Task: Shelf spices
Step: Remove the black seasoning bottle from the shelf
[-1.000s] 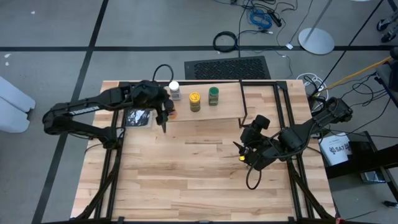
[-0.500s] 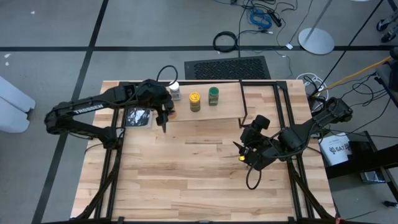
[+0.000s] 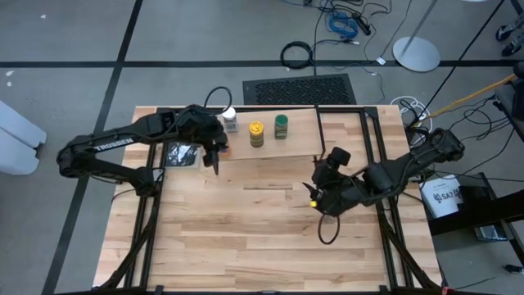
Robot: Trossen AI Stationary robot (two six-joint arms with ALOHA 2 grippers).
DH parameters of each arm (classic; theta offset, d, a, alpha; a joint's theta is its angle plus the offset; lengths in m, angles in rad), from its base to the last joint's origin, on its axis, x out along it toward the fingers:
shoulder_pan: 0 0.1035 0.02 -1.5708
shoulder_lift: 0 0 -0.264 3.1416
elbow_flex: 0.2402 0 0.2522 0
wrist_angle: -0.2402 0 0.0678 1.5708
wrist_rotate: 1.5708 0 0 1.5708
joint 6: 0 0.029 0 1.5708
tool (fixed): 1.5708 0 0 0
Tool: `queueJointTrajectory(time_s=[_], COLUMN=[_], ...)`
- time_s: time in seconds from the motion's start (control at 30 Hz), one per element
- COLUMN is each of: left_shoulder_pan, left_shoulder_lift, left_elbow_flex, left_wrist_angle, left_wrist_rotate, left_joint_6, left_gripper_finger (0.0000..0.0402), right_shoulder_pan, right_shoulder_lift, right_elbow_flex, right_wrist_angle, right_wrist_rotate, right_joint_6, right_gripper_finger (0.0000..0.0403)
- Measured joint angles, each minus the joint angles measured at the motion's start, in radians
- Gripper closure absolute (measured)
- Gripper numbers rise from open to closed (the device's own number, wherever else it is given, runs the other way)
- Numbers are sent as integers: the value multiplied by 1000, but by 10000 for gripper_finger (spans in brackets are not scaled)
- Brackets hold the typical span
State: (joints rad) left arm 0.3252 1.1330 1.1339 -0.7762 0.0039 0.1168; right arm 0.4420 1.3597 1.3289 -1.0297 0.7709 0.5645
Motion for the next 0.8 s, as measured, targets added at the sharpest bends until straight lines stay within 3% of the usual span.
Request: queueJointTrajectory(time_s=[0.5,0.8], left_shoulder_pan=[-84,-196], left_shoulder_lift=[-75,-79], left_elbow_flex=[110,203], left_wrist_angle=[-64,-217], left_wrist_rotate=[36,55], left_joint_6=[-34,-209], left_gripper_finger=[185,185], right_shoulder_pan=[-234,-286], right_shoulder_lift=[-41,-41], right_elbow_flex=[0,0], right_wrist_angle=[291,338], right_wrist_rotate=[-204,-253], right_joint_6=[-398,-495], right_gripper_finger=[69,69])
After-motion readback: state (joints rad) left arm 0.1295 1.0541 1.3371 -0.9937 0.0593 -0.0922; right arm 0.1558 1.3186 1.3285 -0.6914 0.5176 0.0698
